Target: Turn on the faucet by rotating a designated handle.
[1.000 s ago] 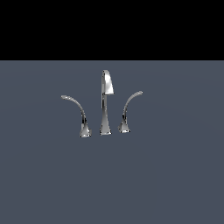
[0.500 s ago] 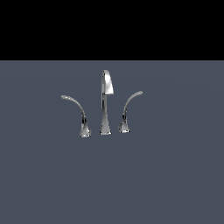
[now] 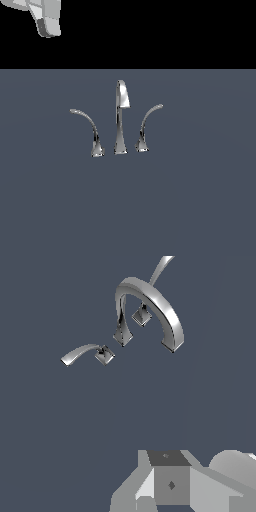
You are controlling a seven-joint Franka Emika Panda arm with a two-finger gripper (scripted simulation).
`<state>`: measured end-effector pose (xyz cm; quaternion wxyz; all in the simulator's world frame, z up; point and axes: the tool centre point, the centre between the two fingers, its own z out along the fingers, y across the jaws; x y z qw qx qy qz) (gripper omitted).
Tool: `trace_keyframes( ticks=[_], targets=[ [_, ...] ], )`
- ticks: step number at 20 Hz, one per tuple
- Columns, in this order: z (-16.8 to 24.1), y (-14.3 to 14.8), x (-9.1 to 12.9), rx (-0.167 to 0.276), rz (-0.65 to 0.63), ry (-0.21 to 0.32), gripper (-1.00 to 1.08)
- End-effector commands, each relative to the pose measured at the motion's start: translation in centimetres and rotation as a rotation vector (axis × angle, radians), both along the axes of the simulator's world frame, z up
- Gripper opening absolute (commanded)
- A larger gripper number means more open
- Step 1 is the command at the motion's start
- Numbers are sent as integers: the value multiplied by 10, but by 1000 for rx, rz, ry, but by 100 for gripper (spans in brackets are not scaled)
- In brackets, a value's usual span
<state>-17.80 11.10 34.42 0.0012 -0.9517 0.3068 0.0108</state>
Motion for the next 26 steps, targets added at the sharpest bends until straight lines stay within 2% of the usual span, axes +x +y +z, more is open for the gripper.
trace_keyframes(
  ticks=[1, 13, 26],
  targets=[
    [-12, 9, 10, 1, -51, -1, -100],
    [-63, 38, 62, 2, -274, -5, -100],
    [-112, 53, 117, -2, -489, -10, -100]
  ],
)
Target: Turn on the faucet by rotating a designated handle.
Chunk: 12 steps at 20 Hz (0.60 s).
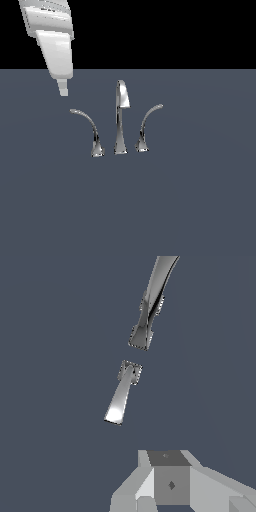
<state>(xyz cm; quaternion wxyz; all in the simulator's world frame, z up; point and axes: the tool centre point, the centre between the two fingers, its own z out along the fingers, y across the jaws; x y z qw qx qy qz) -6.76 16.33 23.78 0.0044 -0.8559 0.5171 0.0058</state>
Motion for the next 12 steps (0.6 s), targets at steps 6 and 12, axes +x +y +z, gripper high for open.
trace_keyframes(
  ticks=[6, 12],
  targets=[
    [-29, 3, 34, -6, -127, -2, -100],
    [-49, 2, 58, -11, -215, -3, -100]
  ],
)
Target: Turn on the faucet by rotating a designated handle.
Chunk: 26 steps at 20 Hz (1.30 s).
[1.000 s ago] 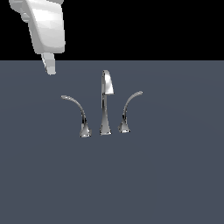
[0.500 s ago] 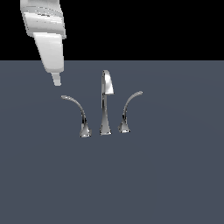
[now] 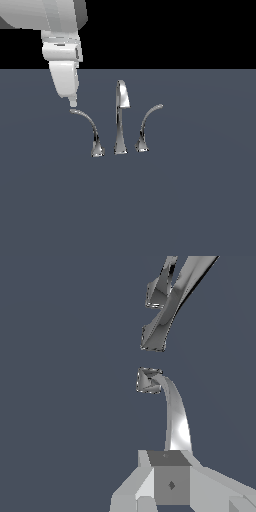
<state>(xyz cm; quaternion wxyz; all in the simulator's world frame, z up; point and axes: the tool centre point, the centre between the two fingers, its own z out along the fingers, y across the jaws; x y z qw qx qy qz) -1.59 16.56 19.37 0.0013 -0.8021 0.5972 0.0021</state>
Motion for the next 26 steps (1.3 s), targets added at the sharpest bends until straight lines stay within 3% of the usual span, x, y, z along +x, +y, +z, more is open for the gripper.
trace_keyframes(
  ticks=[1, 9, 17, 26],
  targets=[
    [-8, -1, 9, -2, -34, -1, -100],
    [-22, -4, 28, -6, -102, -2, -100],
    [-23, -4, 30, -5, -111, -1, -100],
    [-23, 2, 1, -5, -111, -1, -100]
  ],
)
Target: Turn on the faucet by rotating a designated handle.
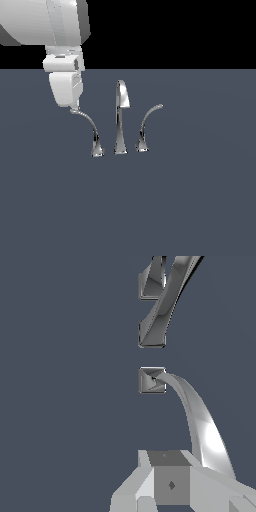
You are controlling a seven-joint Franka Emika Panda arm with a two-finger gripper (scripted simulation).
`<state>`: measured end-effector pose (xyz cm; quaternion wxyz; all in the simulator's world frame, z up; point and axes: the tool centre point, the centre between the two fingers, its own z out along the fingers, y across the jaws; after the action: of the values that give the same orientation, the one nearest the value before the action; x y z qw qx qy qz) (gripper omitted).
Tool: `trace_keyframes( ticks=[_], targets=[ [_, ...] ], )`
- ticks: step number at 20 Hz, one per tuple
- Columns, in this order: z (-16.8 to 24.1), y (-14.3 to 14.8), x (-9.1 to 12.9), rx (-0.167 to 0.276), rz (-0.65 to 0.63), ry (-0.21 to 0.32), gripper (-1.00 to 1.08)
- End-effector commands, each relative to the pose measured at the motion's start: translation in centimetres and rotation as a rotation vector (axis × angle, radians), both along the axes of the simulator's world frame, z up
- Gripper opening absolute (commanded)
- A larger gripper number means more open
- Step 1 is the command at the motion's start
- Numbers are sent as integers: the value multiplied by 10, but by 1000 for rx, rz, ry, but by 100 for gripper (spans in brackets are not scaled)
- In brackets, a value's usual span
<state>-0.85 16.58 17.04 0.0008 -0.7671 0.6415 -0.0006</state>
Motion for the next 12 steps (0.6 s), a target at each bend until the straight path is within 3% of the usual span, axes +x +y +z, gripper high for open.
trace_keyframes(
  ticks=[1, 4, 6, 12],
  targets=[
    [0, 3, -10, -1, 2, 2, -100],
    [0, 5, -20, -1, 2, 2, -100],
    [0, -1, -11, 3, -9, -6, -100],
    [0, -7, -28, 2, -6, -4, -100]
  ],
)
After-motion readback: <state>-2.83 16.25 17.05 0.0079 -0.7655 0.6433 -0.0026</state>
